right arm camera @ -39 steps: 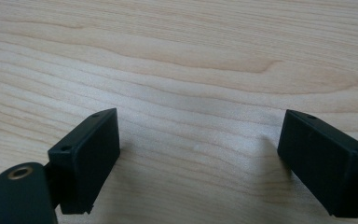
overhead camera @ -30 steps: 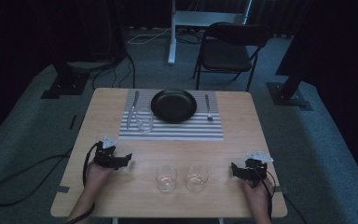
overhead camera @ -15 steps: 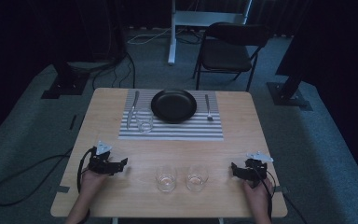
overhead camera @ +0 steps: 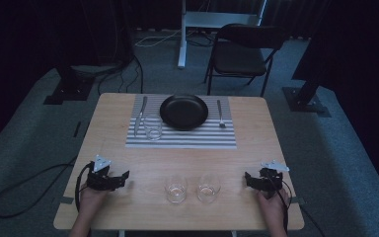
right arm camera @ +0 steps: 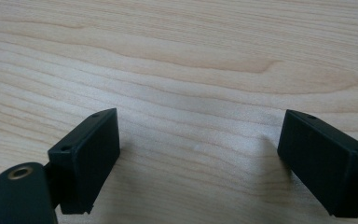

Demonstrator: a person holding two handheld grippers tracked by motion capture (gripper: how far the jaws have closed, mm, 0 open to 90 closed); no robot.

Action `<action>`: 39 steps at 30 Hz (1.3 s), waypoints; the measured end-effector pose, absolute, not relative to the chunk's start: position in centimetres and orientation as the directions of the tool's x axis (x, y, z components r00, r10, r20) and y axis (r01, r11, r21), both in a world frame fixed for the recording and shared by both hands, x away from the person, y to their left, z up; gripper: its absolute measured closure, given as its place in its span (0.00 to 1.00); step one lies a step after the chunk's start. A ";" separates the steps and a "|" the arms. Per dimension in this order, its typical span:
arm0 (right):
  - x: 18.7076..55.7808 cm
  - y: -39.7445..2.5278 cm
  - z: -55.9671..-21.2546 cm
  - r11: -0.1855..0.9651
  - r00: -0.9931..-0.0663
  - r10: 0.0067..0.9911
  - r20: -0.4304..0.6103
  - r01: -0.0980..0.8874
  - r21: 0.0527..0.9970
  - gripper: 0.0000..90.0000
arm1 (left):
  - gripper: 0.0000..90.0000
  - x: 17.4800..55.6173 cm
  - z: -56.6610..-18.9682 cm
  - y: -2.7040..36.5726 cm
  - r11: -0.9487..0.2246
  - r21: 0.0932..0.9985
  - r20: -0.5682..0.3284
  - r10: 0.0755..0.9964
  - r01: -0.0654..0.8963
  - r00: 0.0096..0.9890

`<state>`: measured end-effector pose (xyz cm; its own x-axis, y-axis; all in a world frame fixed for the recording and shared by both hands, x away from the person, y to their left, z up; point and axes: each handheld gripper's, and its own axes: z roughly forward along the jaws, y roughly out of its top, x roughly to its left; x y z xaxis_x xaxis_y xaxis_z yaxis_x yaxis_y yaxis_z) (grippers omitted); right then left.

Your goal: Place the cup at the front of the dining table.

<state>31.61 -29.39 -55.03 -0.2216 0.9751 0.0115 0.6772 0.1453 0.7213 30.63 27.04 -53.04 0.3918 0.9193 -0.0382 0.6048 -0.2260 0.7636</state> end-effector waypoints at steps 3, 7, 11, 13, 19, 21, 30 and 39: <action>31.6 -29.4 -55.0 0.145 -0.222 0.975 0.012 0.677 0.721 0.14 | 0.12 30.1 -52.9 27.6 -0.218 0.763 -0.036 0.926 0.609 0.377; 31.6 -29.4 -55.0 0.145 -0.222 0.975 0.012 0.677 0.722 0.14 | 0.12 29.4 -53.0 28.2 -0.214 0.758 -0.026 0.934 0.617 0.357; 31.6 -29.4 -55.0 0.145 -0.222 0.975 0.012 0.677 0.721 0.14 | 0.12 28.7 -53.2 28.7 -0.219 0.750 -0.010 0.939 0.624 0.342; 31.6 -29.4 -55.0 0.145 -0.221 0.975 0.012 0.677 0.721 0.14 | 0.12 28.4 -53.3 28.8 -0.225 0.749 0.005 0.942 0.623 0.334; 31.6 -29.4 -55.0 0.146 -0.222 0.975 0.011 0.677 0.721 0.14 | 0.12 27.4 -53.6 29.3 -0.217 0.738 0.013 0.951 0.639 0.308; 31.6 -29.4 -55.0 0.146 -0.222 0.975 0.011 0.677 0.721 0.14 | 0.12 27.3 -53.7 29.3 -0.217 0.737 0.016 0.952 0.640 0.305; 31.6 -29.4 -55.0 0.146 -0.222 0.975 0.011 0.677 0.721 0.14 | 0.12 25.8 -54.0 29.6 -0.233 0.725 0.049 0.956 0.648 0.289; 31.6 -29.4 -55.0 0.146 -0.222 0.975 0.011 0.677 0.721 0.14 | 0.12 24.3 -54.1 30.7 -0.203 0.725 0.051 0.969 0.658 0.243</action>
<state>31.61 -29.39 -55.03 -0.2221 0.9750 0.0109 0.6770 0.1461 0.7214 24.33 30.66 -54.15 0.2425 0.9688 0.0513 0.6576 -0.2030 0.7255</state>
